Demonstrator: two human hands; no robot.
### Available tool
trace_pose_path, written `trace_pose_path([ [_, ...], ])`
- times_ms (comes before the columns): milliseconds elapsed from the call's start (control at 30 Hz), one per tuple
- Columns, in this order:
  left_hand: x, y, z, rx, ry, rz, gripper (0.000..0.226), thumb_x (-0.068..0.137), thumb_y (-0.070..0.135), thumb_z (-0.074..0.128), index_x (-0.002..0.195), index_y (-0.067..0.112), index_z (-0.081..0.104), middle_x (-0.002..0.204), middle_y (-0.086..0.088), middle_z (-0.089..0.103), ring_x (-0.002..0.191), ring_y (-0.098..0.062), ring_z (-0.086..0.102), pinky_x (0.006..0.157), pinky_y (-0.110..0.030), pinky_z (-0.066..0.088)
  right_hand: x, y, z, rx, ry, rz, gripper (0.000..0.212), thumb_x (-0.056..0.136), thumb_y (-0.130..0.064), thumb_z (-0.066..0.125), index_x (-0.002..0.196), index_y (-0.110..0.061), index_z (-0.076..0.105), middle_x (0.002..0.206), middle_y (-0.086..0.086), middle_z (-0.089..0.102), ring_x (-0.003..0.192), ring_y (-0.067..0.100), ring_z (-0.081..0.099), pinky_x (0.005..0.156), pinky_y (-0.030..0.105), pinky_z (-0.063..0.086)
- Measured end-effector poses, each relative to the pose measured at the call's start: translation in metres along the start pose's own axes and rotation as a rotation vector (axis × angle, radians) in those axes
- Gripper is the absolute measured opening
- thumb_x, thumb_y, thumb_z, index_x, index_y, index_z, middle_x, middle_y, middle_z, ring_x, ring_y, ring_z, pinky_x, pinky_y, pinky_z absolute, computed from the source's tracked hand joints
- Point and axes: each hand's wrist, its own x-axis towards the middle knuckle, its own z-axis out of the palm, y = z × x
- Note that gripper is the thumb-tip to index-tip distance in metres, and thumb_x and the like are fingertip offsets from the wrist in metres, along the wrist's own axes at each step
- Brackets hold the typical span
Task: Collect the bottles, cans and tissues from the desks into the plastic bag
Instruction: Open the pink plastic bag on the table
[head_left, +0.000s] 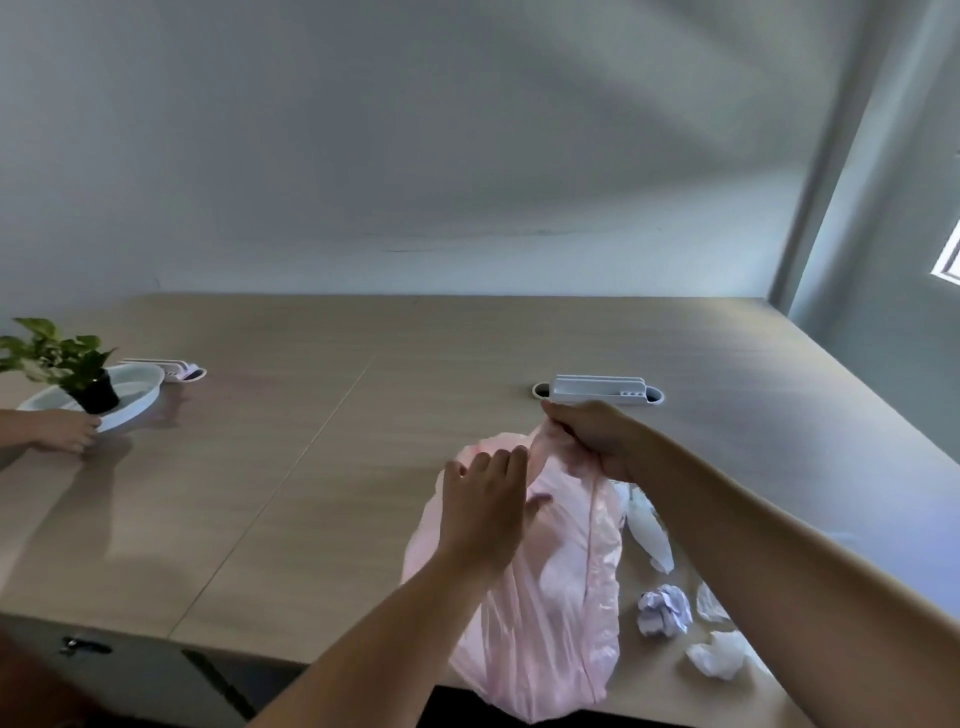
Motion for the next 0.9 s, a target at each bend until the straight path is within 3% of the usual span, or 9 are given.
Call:
trace_pose_path([
  [67,0.018,0.002,-0.012,0.021,-0.021,-0.063,0.019,0.063,0.020,0.077,0.075,0.021,0.062,0.061,0.002,0.064,0.054,-0.021,0.065,0.056,-0.026,0.034,-0.003,-0.008,-0.001,-0.226,0.227,-0.196,0.049,0.096,-0.034,0.047,0.052,-0.013,0.046,0.042,-0.002,0.046,0.041,0.014,0.043,0.046,0.023,0.033],
  [133,0.036,-0.003,-0.023,0.016,-0.076,-0.152,0.017,0.077,0.007,0.061,0.090,0.016,0.063,0.080,-0.003,0.070,0.072,-0.025,0.070,0.060,-0.026,0.037,-0.010,-0.008,-0.009,-0.420,0.473,-0.380,0.037,0.092,-0.039,0.051,0.063,-0.016,0.052,0.059,-0.002,0.054,0.063,0.020,0.051,0.062,0.029,0.038],
  [200,0.054,-0.008,-0.026,0.028,-0.112,-0.191,0.026,0.090,0.005,0.042,0.108,0.014,0.059,0.100,-0.006,0.070,0.092,-0.029,0.069,0.070,-0.029,0.043,-0.023,0.001,-0.013,-0.479,0.528,-0.475,0.025,0.087,-0.048,0.056,0.082,-0.023,0.054,0.076,-0.006,0.059,0.079,0.020,0.057,0.073,0.033,0.045],
  [400,0.085,-0.022,-0.042,0.012,-0.128,-0.252,0.030,0.090,0.008,0.040,0.107,0.012,0.065,0.109,-0.010,0.069,0.104,-0.031,0.065,0.081,-0.031,0.048,-0.042,0.068,-0.017,-0.875,0.577,-0.374,0.088,0.069,-0.047,0.069,0.141,-0.028,0.021,0.139,0.001,0.039,0.124,0.025,0.041,0.101,0.039,0.039],
  [467,0.089,-0.028,-0.046,0.002,-0.120,-0.279,0.031,0.092,0.012,0.039,0.106,0.011,0.066,0.110,-0.011,0.069,0.105,-0.032,0.064,0.082,-0.032,0.048,-0.040,0.080,-0.023,-0.823,0.616,-0.358,0.073,0.072,-0.032,0.066,0.136,-0.023,0.031,0.132,0.003,0.043,0.119,0.026,0.044,0.095,0.036,0.040],
  [600,0.089,-0.046,-0.043,-0.020,-0.077,-0.329,0.035,0.097,0.023,0.035,0.102,0.011,0.067,0.106,-0.010,0.069,0.099,-0.032,0.065,0.078,-0.032,0.047,-0.030,0.064,-0.035,-0.532,0.704,-0.447,0.008,0.084,-0.017,0.059,0.086,-0.011,0.063,0.081,0.003,0.064,0.077,0.030,0.058,0.065,0.032,0.041],
  [733,0.082,-0.064,-0.040,0.008,-0.125,-0.382,0.031,0.095,0.016,0.038,0.101,0.013,0.068,0.102,-0.009,0.071,0.097,-0.030,0.067,0.075,-0.032,0.048,-0.020,0.043,-0.042,-0.046,0.354,-0.386,0.026,0.091,-0.016,0.058,0.069,-0.013,0.072,0.063,0.002,0.073,0.066,0.025,0.067,0.065,0.033,0.053],
  [833,0.064,-0.076,-0.033,0.013,-0.156,-0.400,0.029,0.093,0.012,0.040,0.101,0.013,0.068,0.102,-0.010,0.071,0.097,-0.031,0.066,0.075,-0.032,0.048,-0.019,0.031,-0.050,0.361,0.087,-0.135,0.036,0.097,-0.022,0.048,0.068,-0.007,0.063,0.054,0.006,0.067,0.049,0.020,0.064,0.047,0.024,0.050],
  [900,0.046,-0.086,-0.024,0.033,-0.150,-0.367,0.028,0.092,0.012,0.040,0.101,0.016,0.066,0.101,-0.010,0.070,0.096,-0.032,0.066,0.073,-0.032,0.047,-0.021,0.030,-0.058,0.437,0.057,0.040,0.032,0.095,-0.028,0.052,0.072,-0.006,0.059,0.048,0.005,0.062,0.039,0.016,0.059,0.039,0.021,0.048],
])
